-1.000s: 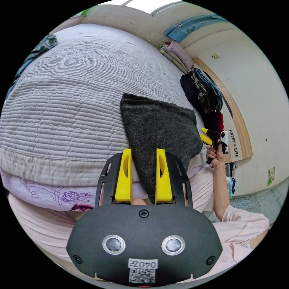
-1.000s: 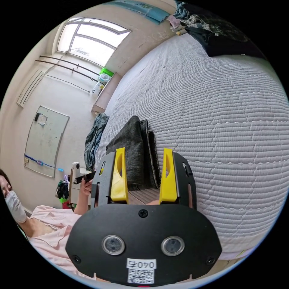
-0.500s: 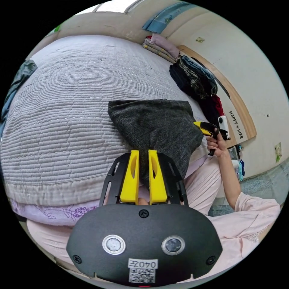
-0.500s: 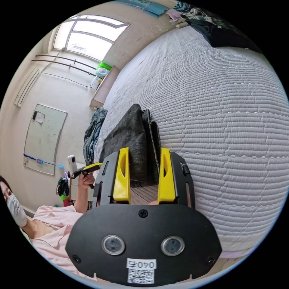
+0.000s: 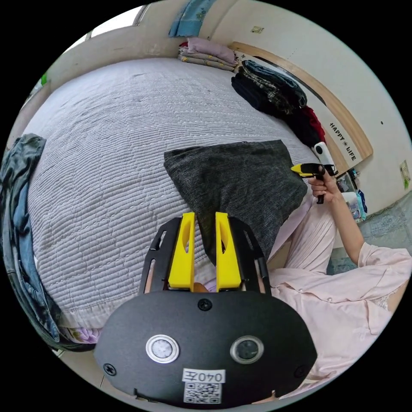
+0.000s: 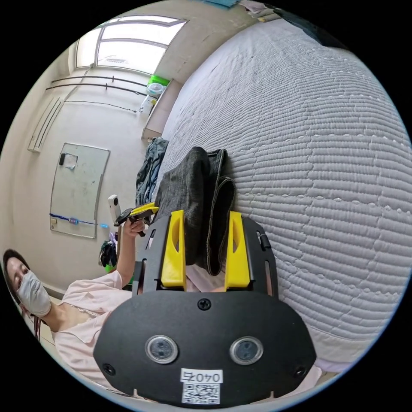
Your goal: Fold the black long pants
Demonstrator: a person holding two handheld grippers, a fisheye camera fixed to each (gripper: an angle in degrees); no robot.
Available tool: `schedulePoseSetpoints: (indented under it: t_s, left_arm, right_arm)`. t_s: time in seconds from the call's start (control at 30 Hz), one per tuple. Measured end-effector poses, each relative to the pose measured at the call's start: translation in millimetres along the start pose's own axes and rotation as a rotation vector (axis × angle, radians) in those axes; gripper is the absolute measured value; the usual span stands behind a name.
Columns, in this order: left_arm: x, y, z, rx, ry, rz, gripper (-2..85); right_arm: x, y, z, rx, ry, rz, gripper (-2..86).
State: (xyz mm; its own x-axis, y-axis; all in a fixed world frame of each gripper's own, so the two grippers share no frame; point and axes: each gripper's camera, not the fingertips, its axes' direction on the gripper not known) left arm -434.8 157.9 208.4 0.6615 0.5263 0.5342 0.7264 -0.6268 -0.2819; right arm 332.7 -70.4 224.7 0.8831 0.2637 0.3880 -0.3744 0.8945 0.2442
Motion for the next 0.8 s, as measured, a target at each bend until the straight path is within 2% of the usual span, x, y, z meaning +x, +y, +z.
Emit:
schedulePoseSetpoints:
  t_s: [0.1,0.17,0.33,0.5,0.6,0.63,0.8]
  left_arm:
    - [3.2,-0.5,24.7,-0.013,-0.004,-0.017,3.7]
    - [-4.5,1.3,38.0,-0.002,0.063,-0.049,3.8]
    - [-26.9,11.4,65.4,-0.010,0.214,-0.111,6.1]
    - [-33.0,16.8,101.1,-0.015,0.257,-0.163,7.1]
    - [-19.1,15.4,119.9,-0.032,0.238,-0.124,5.1]
    - [-15.5,16.3,126.9,-0.022,0.293,-0.111,3.8]
    - [-11.1,24.4,171.5,-0.041,0.310,-0.150,3.3]
  right_arm:
    - [-3.6,-4.2,13.0,-0.068,-0.038,-0.027,13.8]
    - [-6.8,-4.7,13.8,-0.070,-0.002,-0.041,13.8]
    - [7.9,-1.5,2.9,-0.069,-0.090,-0.016,13.4]
    - [11.5,-1.5,4.5,-0.096,-0.115,-0.002,13.2]
    - [5.9,-4.0,8.1,-0.135,-0.098,-0.013,13.5]
    - [4.0,-3.8,8.5,-0.151,-0.105,-0.017,13.7]
    - [3.3,0.3,15.5,-0.189,-0.122,-0.002,13.4]
